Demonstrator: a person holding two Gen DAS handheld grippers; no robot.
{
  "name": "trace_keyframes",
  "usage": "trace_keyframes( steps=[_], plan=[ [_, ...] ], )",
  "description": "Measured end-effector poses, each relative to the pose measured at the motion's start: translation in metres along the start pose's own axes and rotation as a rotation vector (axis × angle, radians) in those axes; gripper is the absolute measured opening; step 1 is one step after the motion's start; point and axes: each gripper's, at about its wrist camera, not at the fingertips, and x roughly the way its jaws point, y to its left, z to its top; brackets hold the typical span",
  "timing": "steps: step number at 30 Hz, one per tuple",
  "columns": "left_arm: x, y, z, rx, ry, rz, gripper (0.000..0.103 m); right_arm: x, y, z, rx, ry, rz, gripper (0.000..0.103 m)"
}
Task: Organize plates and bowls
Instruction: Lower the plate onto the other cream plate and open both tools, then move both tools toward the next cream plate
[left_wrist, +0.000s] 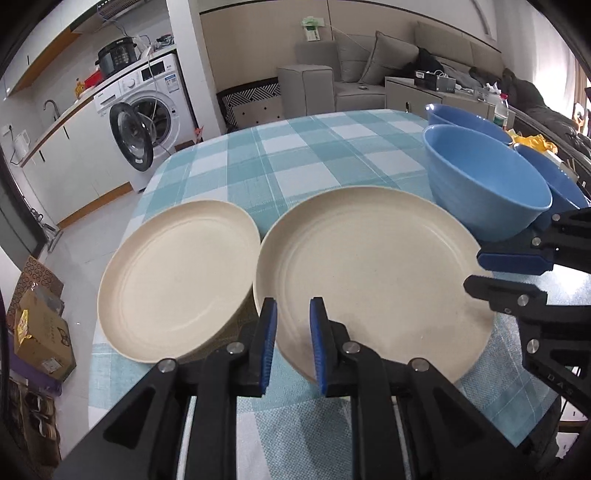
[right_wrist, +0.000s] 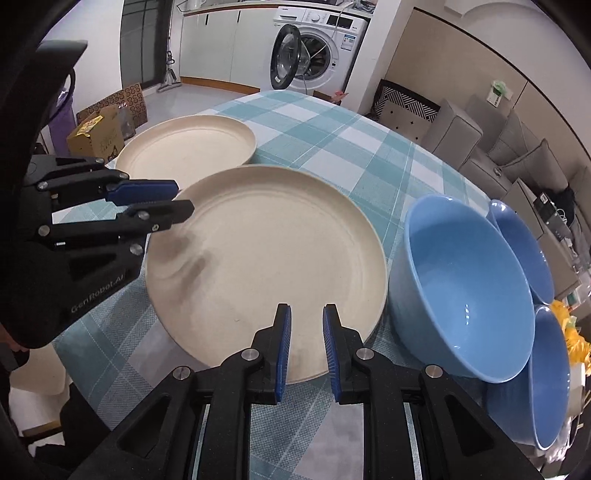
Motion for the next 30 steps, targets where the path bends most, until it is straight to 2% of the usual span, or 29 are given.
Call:
trace_keyframes(
  steps=[8,12,13,16,18,20,22,23,24,26,30],
  plan=[
    [-0.002,0.009,0.0,-0.049,-0.006,0.016,0.02,0.004,-0.009,-0.002,0.014,0.006,0.024,0.017],
    [-0.013,0.019,0.001,-0.101,-0.027,0.006,0.042,-0.006,-0.012,0.001,0.014,-0.035,0.059,0.022],
    [-0.018,0.022,0.002,-0.115,-0.04,0.006,0.045,-0.009,-0.013,0.003,0.013,-0.043,0.064,0.024],
    [-0.028,0.029,0.006,-0.141,-0.059,0.014,0.05,-0.018,-0.016,0.01,0.012,-0.068,0.079,0.032],
    [-0.033,0.033,0.007,-0.151,-0.066,0.019,0.051,-0.024,-0.018,0.014,0.016,-0.087,0.084,0.044],
    [-0.038,0.035,0.009,-0.156,-0.077,0.024,0.053,-0.03,-0.022,0.018,0.029,-0.116,0.094,0.052],
    [-0.042,0.036,0.01,-0.158,-0.088,0.029,0.06,-0.035,-0.024,0.022,0.035,-0.133,0.105,0.055],
    [-0.044,0.037,0.01,-0.164,-0.096,0.032,0.07,-0.038,-0.024,0.024,0.034,-0.142,0.11,0.062],
    [-0.046,0.038,0.01,-0.172,-0.108,0.034,0.081,-0.041,-0.025,0.025,0.033,-0.155,0.113,0.073],
    [-0.052,0.04,0.011,-0.186,-0.135,0.035,0.084,-0.047,-0.027,0.028,0.04,-0.185,0.107,0.085],
    [-0.056,0.04,0.013,-0.175,-0.14,0.039,0.086,-0.053,-0.032,0.031,0.046,-0.207,0.093,0.088]
  ],
)
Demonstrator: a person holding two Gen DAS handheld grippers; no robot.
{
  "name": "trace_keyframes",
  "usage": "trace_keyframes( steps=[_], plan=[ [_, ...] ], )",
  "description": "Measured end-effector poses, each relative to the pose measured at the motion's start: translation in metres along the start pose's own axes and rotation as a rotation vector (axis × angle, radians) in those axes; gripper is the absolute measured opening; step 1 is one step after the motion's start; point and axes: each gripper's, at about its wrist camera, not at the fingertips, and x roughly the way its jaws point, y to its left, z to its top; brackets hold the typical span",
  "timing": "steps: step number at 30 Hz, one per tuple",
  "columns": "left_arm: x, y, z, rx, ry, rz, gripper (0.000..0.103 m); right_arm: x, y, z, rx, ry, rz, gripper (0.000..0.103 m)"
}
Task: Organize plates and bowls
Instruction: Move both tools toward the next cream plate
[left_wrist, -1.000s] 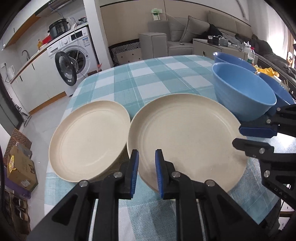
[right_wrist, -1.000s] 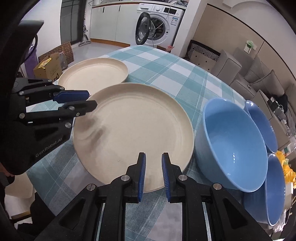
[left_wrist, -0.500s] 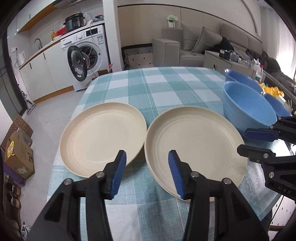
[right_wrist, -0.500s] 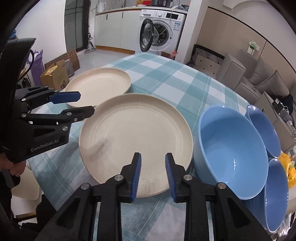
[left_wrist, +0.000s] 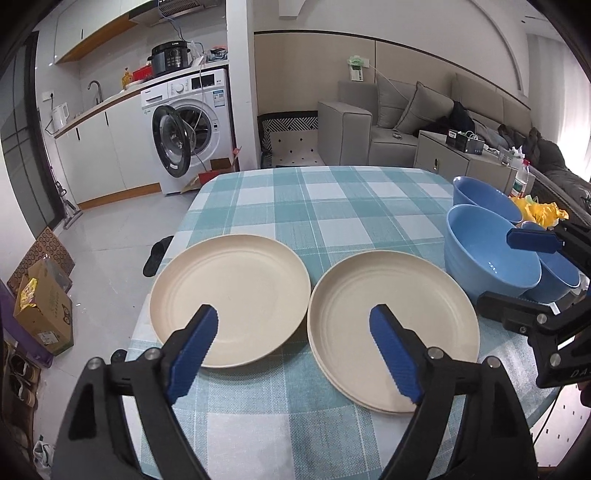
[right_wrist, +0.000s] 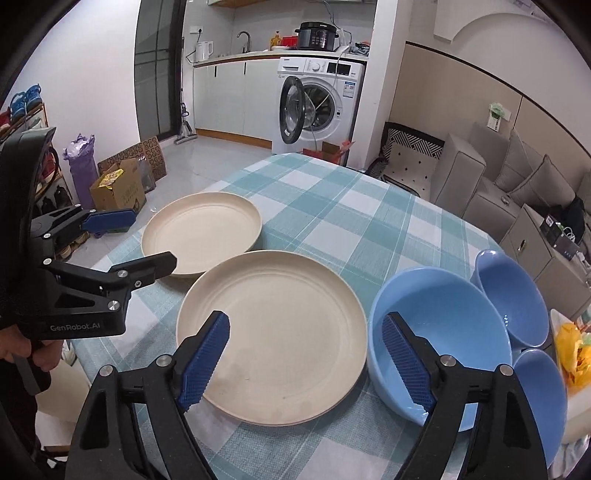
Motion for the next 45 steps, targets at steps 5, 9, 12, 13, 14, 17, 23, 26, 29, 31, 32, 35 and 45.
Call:
trace_keyframes(
  steps=[5,9,12,13,14,17,23,26,29,31,32,35,45],
  plan=[
    [-0.004,0.0,0.003,-0.001,-0.021,0.005,0.099,-0.007,-0.012,0.002,0.025,-0.024,0.007,0.102],
    [-0.005,0.002,0.007,-0.01,-0.032,-0.001,0.103,-0.011,-0.019,0.005,0.028,-0.037,-0.012,0.102],
    [-0.005,0.005,0.008,-0.023,-0.032,0.011,0.103,-0.013,-0.024,0.007,0.031,-0.041,-0.014,0.102],
    [-0.004,0.006,0.008,-0.028,-0.03,0.011,0.103,-0.014,-0.025,0.008,0.034,-0.043,-0.013,0.102],
    [-0.003,0.007,0.008,-0.032,-0.03,0.011,0.103,-0.014,-0.027,0.009,0.038,-0.044,-0.012,0.102],
    [-0.002,0.013,0.008,-0.051,-0.036,0.017,0.103,-0.016,-0.033,0.011,0.052,-0.05,-0.01,0.102],
    [0.0,0.025,0.008,-0.073,-0.055,0.052,0.103,-0.017,-0.039,0.018,0.07,-0.055,-0.008,0.102],
    [-0.001,0.035,0.007,-0.095,-0.073,0.067,0.103,-0.014,-0.04,0.021,0.071,-0.051,-0.005,0.102],
    [0.001,0.044,0.008,-0.119,-0.069,0.062,0.103,-0.01,-0.038,0.026,0.065,-0.047,-0.001,0.102],
    [0.002,0.049,0.008,-0.13,-0.067,0.074,0.103,-0.008,-0.037,0.029,0.064,-0.048,0.004,0.102],
    [0.002,0.052,0.008,-0.137,-0.067,0.074,0.103,-0.005,-0.036,0.031,0.068,-0.043,0.01,0.102],
    [0.003,0.058,0.012,-0.16,-0.065,0.071,0.103,0.0,-0.033,0.038,0.065,-0.039,0.024,0.102],
    [0.008,0.079,0.016,-0.2,-0.066,0.116,0.103,0.016,-0.021,0.059,0.06,-0.032,0.06,0.102]
  ],
)
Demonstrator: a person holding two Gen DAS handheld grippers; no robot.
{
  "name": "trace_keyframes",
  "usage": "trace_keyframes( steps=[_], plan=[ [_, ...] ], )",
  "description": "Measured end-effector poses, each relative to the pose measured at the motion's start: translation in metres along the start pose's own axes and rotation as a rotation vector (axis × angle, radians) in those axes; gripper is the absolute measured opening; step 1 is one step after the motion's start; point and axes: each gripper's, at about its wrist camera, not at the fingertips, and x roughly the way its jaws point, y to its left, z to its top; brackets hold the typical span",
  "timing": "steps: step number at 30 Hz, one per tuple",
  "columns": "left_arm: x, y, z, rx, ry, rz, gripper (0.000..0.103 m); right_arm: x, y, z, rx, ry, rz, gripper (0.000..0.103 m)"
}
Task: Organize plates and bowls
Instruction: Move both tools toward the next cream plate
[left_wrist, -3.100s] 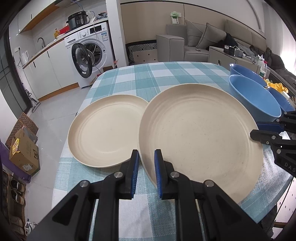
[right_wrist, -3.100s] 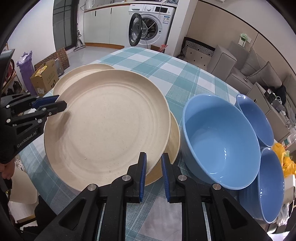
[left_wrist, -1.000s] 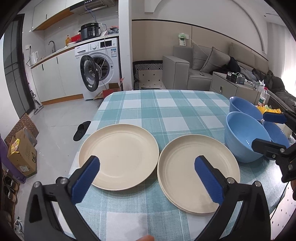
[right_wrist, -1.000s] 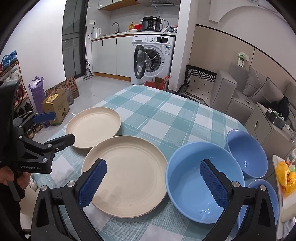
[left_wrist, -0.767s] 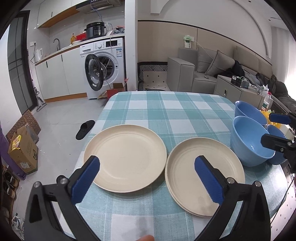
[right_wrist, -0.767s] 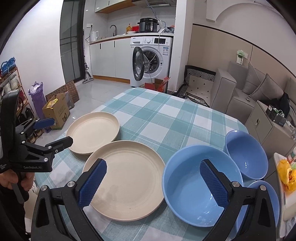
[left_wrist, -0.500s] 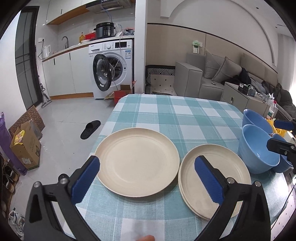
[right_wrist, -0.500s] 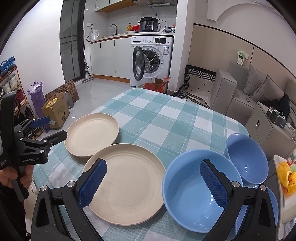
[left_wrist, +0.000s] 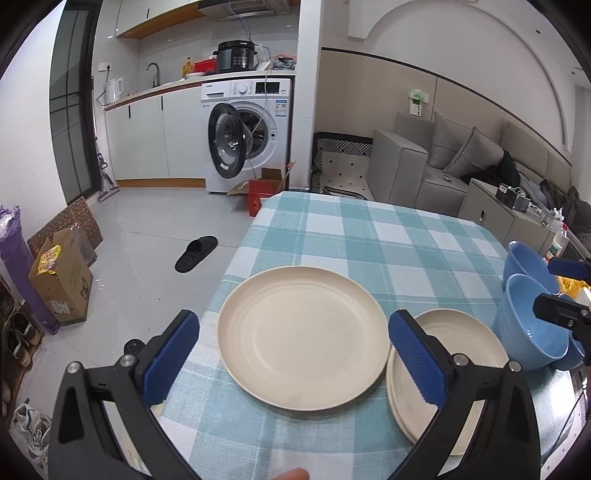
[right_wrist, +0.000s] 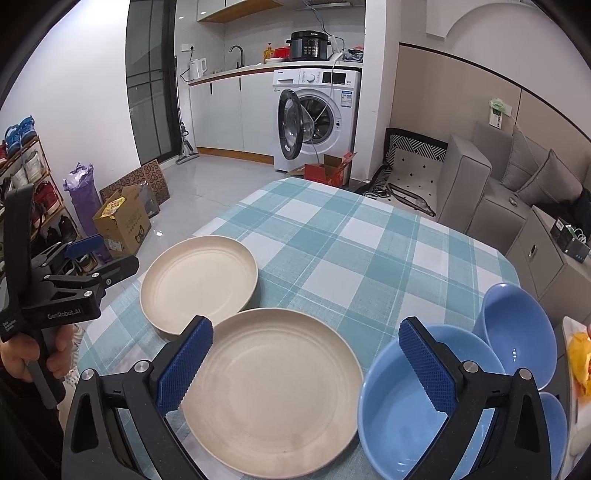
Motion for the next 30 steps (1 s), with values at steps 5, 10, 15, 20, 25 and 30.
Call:
trace_keyframes(
  steps=[5,10,15,20,25,30],
  plan=[
    [0.012,0.009,-0.002,-0.012,0.016,0.028,0.103,0.011,0.005,0.007,-0.003,0.015,0.014,0.102],
    [0.025,0.012,-0.009,-0.01,0.046,0.052,0.103,0.025,0.012,0.013,-0.004,0.038,0.031,0.102],
    [0.036,0.019,-0.017,-0.024,0.071,0.063,0.103,0.04,0.018,0.018,0.001,0.055,0.057,0.102],
    [0.046,0.028,-0.022,-0.049,0.093,0.07,0.103,0.056,0.025,0.023,-0.003,0.083,0.071,0.102],
    [0.056,0.038,-0.03,-0.066,0.118,0.071,0.103,0.07,0.034,0.029,0.003,0.095,0.082,0.102],
    [0.063,0.049,-0.037,-0.11,0.145,0.059,0.102,0.089,0.045,0.033,0.0,0.119,0.096,0.102]
  ],
)
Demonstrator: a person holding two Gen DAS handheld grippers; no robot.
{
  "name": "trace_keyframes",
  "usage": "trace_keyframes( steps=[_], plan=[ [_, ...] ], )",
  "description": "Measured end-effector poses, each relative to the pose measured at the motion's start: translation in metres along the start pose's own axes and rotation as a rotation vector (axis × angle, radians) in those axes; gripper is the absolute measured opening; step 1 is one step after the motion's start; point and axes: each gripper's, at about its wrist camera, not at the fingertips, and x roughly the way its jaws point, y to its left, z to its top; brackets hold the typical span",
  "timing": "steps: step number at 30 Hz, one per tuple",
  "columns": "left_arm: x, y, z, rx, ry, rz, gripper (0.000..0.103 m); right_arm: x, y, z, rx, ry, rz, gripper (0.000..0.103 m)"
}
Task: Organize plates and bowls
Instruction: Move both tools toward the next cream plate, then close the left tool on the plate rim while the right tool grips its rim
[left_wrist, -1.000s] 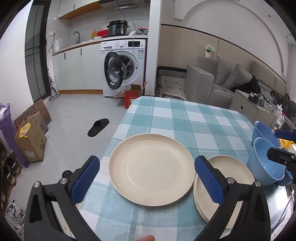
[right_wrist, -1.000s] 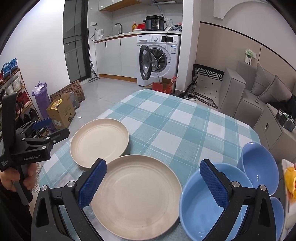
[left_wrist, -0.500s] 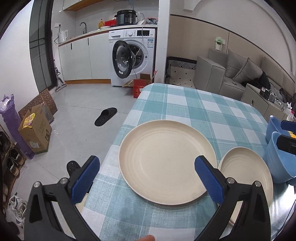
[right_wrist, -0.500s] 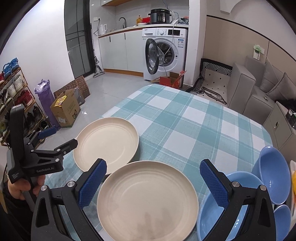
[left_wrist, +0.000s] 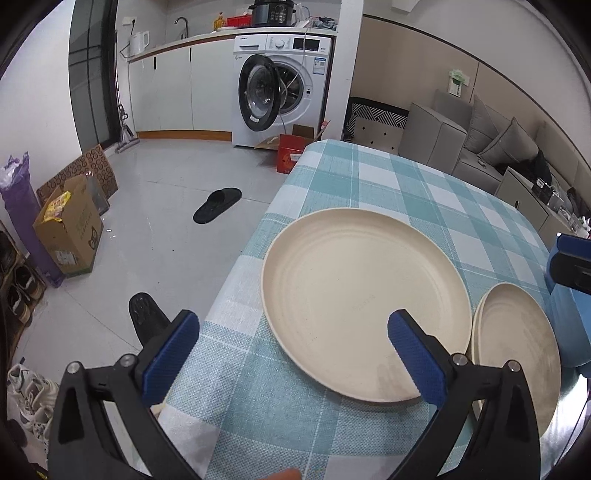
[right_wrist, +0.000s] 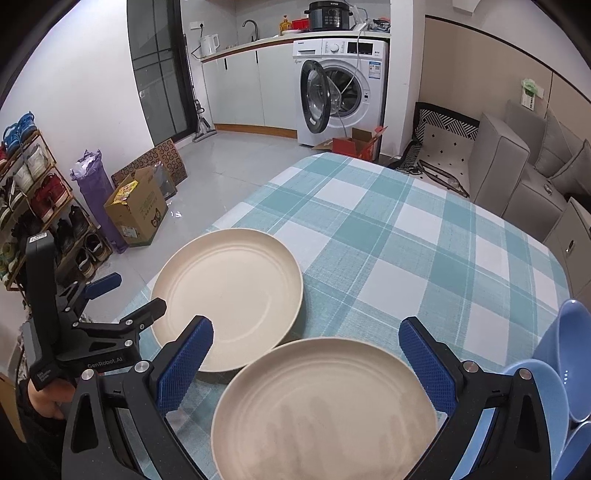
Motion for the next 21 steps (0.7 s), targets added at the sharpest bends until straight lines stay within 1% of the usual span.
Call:
trace_keyframes(
  steps=[5,9,11,14,16,18,21],
  plan=[
    [0.007,0.005,-0.004,-0.027,0.022,-0.008,0.101,0.021,0.005,0.002,0.003,0.029,0.01,0.102],
    [0.012,0.005,-0.008,-0.034,0.03,-0.006,0.101,0.035,0.009,0.004,0.006,0.05,0.023,0.102],
    [0.015,0.006,-0.01,-0.042,0.037,-0.02,0.101,0.041,0.011,0.004,0.003,0.059,0.028,0.102],
    [0.017,0.005,-0.012,-0.037,0.041,-0.018,0.101,0.053,0.014,0.006,-0.005,0.077,0.023,0.102],
    [0.019,0.005,-0.013,-0.037,0.043,-0.019,0.099,0.062,0.016,0.007,-0.007,0.089,0.02,0.102],
    [0.02,0.005,-0.014,-0.038,0.044,-0.019,0.095,0.069,0.016,0.008,-0.006,0.1,0.02,0.102],
    [0.022,0.008,-0.015,-0.046,0.039,-0.016,0.093,0.079,0.018,0.007,-0.013,0.116,0.019,0.102]
  ],
)
